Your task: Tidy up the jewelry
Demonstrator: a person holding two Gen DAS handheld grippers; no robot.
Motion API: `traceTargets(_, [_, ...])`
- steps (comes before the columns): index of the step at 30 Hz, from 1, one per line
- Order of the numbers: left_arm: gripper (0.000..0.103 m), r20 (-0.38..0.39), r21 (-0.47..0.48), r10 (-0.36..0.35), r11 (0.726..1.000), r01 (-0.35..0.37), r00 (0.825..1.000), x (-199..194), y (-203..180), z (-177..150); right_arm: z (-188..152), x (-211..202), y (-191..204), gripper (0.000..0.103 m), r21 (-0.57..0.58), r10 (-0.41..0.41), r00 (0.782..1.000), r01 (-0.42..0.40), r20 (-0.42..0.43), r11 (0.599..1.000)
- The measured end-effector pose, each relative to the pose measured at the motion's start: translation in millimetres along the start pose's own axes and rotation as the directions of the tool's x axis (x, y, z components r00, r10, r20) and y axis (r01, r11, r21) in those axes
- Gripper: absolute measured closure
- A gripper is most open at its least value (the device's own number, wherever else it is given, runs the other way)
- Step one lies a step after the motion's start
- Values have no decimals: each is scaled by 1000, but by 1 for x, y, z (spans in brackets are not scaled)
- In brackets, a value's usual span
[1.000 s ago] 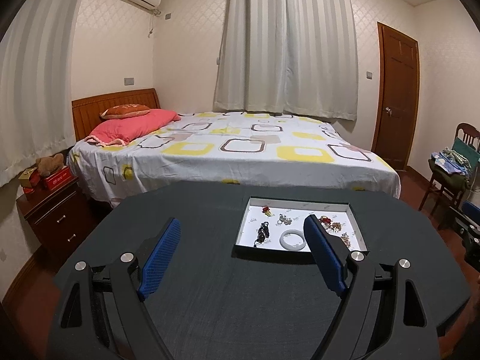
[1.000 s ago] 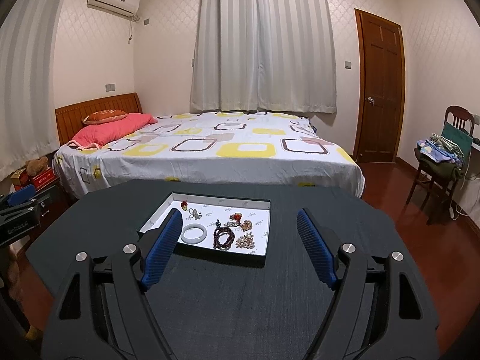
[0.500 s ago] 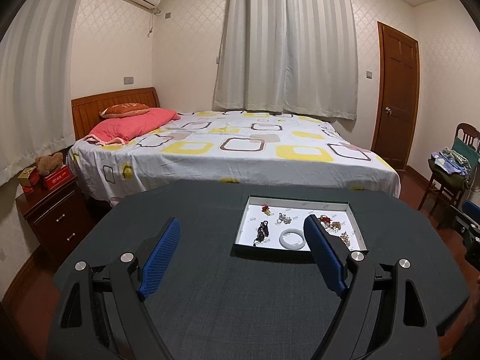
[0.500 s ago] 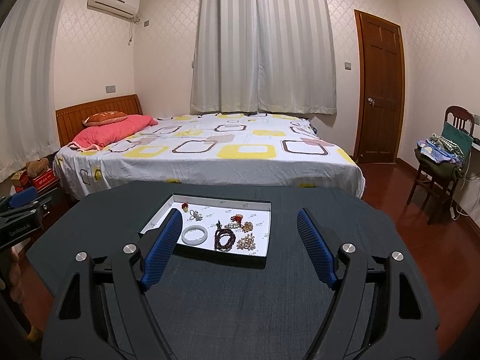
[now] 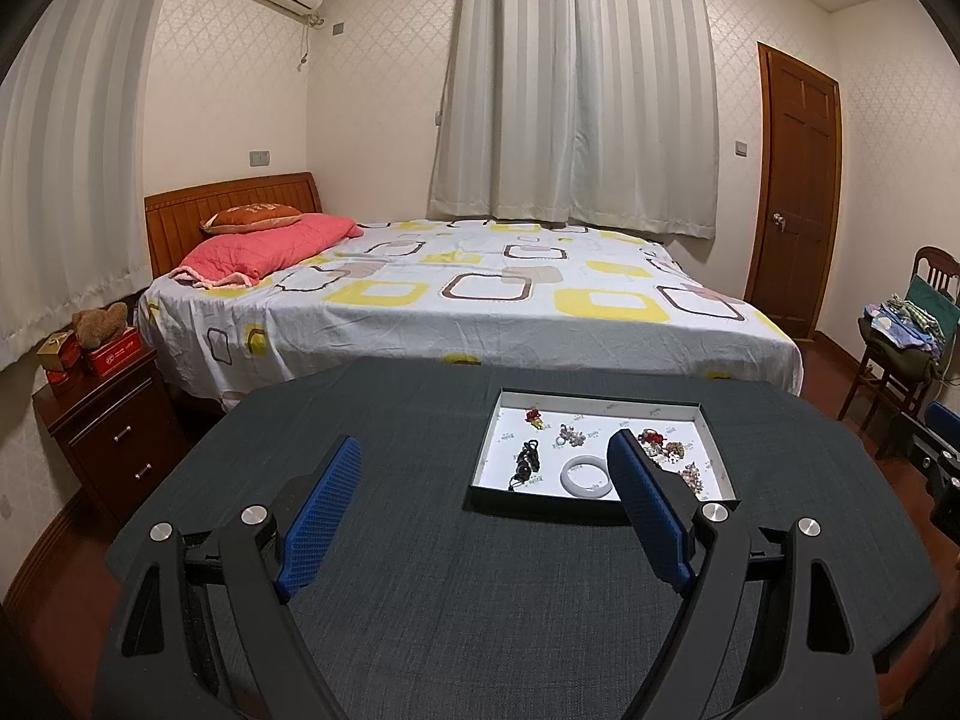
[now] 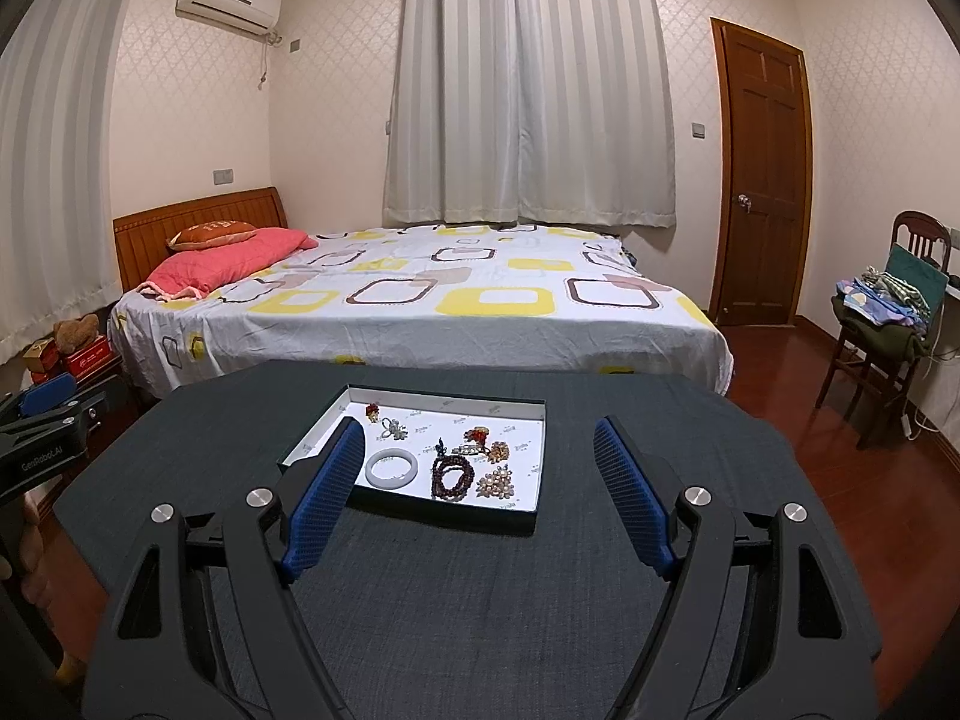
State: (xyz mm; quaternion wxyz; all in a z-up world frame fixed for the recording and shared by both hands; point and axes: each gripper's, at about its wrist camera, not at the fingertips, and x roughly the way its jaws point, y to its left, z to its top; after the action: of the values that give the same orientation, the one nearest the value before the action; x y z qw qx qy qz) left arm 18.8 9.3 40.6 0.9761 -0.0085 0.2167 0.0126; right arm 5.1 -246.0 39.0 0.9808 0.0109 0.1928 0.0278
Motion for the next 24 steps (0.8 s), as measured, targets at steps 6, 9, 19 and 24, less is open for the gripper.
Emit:
traceTargets(6, [22, 0, -1, 0, 1000, 0, 1000, 0, 0, 0, 0, 0, 0, 26, -1, 0, 1000, 0, 1, 1000])
traceTargets(9, [22, 1, -1, 0, 1000, 0, 1000, 0, 0, 0, 0, 0, 0, 26, 0, 0, 1000, 0, 0, 1000])
traceTargets(19, [22, 6, -12, -12, 1000, 12, 1000, -1, 1, 0, -1, 0, 0, 26, 0, 0, 1000, 0, 0, 1000])
traceTargets(24, [22, 7, -6, -16, 1000, 16, 1000, 0, 0, 0, -1, 0, 0, 26, 0, 0, 1000, 0, 1, 1000])
